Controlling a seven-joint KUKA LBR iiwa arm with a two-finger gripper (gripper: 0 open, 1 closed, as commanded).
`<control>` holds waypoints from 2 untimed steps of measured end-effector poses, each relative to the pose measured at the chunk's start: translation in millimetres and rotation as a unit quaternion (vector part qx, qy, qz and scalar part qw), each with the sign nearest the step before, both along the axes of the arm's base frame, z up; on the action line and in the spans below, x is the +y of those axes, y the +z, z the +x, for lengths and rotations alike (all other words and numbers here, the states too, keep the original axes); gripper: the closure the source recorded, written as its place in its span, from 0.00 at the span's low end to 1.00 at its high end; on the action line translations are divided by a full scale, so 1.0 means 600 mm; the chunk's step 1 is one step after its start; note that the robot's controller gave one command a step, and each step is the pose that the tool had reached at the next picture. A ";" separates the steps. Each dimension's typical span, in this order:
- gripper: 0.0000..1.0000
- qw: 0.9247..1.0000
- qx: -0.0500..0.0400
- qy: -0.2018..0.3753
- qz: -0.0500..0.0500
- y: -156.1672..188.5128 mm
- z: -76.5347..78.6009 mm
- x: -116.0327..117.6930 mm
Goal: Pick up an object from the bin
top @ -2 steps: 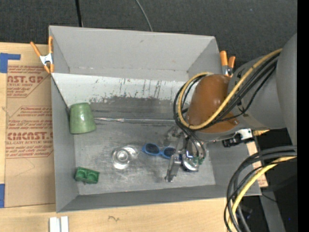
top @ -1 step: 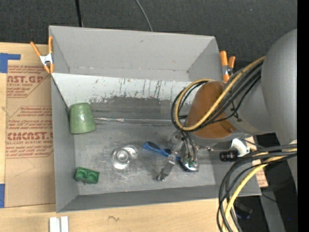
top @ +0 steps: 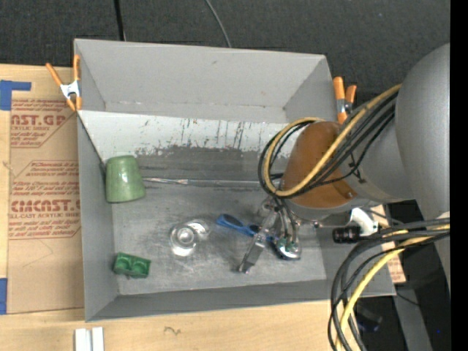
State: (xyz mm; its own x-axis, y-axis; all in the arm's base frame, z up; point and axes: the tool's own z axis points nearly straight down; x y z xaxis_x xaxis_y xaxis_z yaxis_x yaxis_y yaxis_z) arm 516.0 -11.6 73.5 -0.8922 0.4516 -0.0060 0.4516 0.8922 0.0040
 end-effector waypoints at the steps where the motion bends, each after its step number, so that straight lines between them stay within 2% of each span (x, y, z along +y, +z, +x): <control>1: 1.00 1.000 -0.001 -0.001 -0.001 0.001 0.001 -0.001; 2: 1.00 1.000 0.001 0.000 0.000 0.086 0.003 0.000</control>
Offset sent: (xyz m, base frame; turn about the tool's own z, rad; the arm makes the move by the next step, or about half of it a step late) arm 0.0000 0.0000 0.0000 0.0000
